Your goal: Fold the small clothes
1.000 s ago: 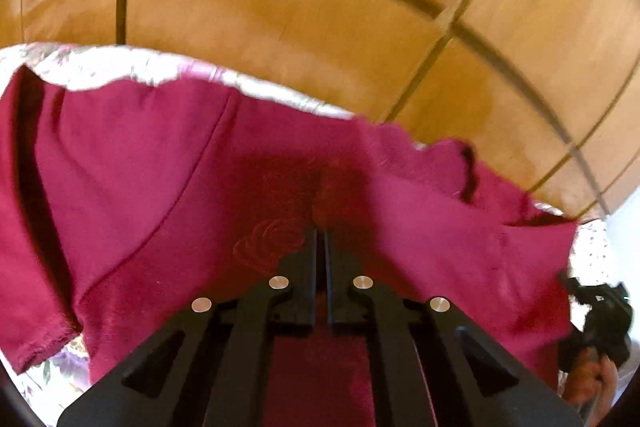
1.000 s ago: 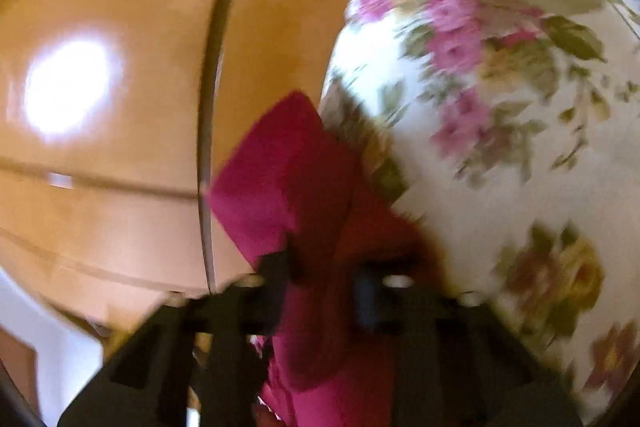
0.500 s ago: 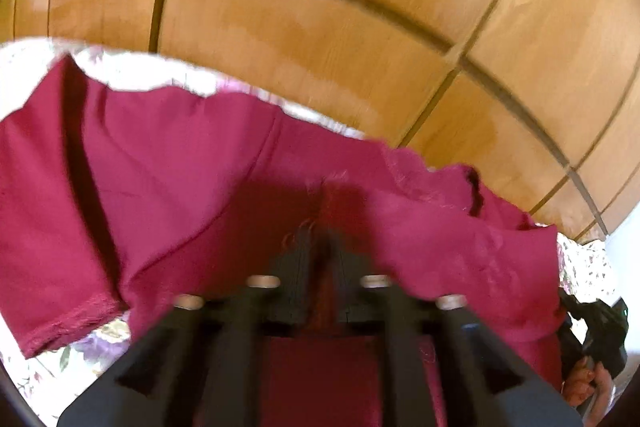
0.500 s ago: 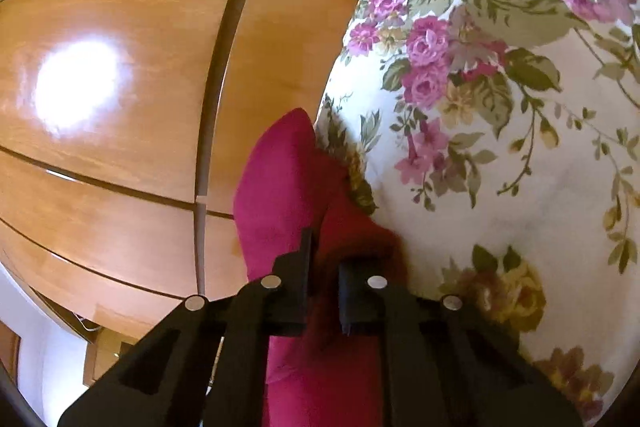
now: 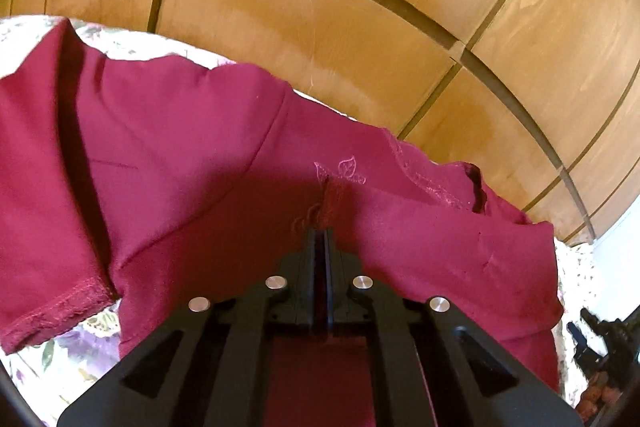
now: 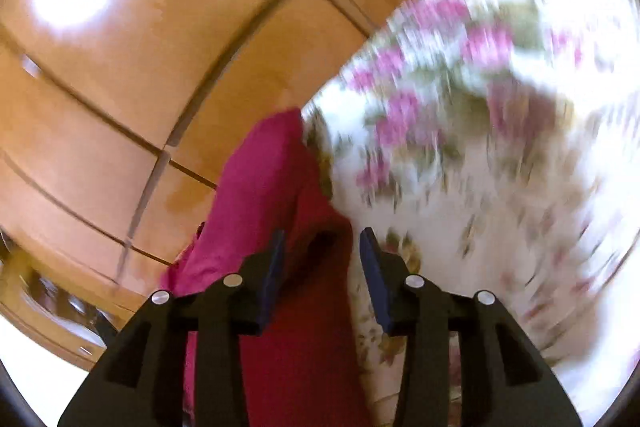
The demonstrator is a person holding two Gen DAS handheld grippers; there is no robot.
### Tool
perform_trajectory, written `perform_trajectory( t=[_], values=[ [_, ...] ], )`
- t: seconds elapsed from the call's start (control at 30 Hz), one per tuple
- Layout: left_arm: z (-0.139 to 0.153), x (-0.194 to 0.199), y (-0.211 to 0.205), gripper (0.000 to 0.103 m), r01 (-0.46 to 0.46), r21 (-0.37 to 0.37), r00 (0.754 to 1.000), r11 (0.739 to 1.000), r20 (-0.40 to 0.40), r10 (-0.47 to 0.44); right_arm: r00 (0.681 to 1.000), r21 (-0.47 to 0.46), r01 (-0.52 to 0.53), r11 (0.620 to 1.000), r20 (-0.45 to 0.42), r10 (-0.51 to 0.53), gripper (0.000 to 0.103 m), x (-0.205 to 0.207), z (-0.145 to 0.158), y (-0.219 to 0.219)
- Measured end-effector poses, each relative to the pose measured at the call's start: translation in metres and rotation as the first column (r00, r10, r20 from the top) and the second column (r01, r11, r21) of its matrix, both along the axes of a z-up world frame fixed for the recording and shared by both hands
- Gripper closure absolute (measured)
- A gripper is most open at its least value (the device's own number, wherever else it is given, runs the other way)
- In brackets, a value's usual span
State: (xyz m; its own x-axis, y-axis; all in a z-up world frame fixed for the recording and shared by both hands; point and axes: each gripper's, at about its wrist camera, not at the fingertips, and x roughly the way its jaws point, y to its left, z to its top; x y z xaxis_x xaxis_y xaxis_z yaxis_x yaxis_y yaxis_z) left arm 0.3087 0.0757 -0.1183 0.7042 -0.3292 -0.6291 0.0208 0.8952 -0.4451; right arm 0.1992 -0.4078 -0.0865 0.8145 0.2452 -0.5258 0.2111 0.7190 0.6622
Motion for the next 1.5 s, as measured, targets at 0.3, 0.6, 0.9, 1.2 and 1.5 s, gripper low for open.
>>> perform_trajectory(
  t=[0.3,0.6,0.9,1.2,1.5],
  values=[
    [-0.002,-0.007,0.005,0.078,-0.003,-0.042,1.000,0.999,0.018,0.004,0.975,-0.244,-0.134,0.960,-0.208,0.083,0.095,0.131,-0.017,0.032],
    [-0.008,0.000,0.001,0.078,0.009,-0.039,1.000,0.999,-0.009,-0.009,0.982,-0.328,-0.085,0.941,-0.185,0.024,0.096,0.159,-0.024,0.025],
    [-0.006,-0.005,0.006,0.065,0.029,-0.106,0.999,0.994,0.031,-0.026,0.975,-0.292,-0.143,0.946,-0.208,0.083,0.049,0.056,-0.017,0.019],
    [-0.007,0.002,-0.005,0.062,0.031,-0.041,1.000,0.999,0.002,-0.031,0.954,-0.305,-0.041,0.952,-0.295,-0.053,0.103,0.043,-0.037,0.006],
    [-0.003,-0.004,-0.006,0.052,0.048,-0.047,0.998,0.998,0.041,-0.046,0.995,-0.372,-0.099,0.923,-0.061,0.082,0.059,0.044,0.026,0.047]
  ],
)
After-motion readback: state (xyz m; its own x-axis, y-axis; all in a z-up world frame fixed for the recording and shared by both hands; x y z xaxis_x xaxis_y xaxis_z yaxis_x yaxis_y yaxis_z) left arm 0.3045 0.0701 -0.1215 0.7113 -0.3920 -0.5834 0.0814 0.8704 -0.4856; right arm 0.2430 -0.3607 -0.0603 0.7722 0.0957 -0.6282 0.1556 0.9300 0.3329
